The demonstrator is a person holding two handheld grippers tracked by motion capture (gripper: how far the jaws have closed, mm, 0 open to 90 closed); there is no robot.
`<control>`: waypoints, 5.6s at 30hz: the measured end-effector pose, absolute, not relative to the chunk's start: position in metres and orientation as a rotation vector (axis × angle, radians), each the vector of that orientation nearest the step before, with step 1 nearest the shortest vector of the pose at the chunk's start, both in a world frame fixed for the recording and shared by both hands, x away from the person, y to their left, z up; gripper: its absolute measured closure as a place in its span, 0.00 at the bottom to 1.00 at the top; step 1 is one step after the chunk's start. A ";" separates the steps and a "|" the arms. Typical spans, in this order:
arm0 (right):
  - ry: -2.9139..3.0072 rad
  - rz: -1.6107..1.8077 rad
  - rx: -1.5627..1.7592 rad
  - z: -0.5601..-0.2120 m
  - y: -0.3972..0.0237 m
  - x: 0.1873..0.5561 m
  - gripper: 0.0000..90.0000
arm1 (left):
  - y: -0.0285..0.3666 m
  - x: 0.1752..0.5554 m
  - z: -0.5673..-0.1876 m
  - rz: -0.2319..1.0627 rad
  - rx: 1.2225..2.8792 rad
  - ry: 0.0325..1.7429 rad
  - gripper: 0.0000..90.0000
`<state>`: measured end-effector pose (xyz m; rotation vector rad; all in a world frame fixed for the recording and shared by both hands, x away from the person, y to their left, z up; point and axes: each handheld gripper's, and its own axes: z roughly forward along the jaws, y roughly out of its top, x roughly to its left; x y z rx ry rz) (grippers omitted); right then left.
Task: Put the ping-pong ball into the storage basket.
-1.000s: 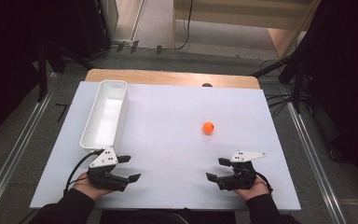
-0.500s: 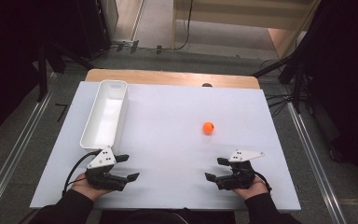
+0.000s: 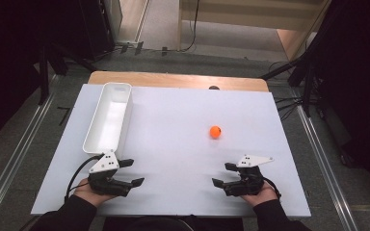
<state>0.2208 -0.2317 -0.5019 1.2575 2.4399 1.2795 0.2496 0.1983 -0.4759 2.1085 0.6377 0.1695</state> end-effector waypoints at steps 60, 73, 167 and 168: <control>2.428 1.263 1.266 -0.502 -0.234 0.217 0.19 | 0.159 0.255 -0.472 0.132 2.058 0.544 0.32; 2.423 1.265 1.261 -0.502 -0.235 0.217 0.19 | 0.147 0.261 -0.473 0.177 2.068 0.558 0.27; 2.412 1.253 1.282 -0.502 -0.236 0.217 0.19 | 0.093 0.318 -0.458 0.135 2.139 0.566 0.04; 2.412 1.253 1.282 -0.502 -0.236 0.217 0.19 | 0.093 0.318 -0.458 0.135 2.139 0.566 0.04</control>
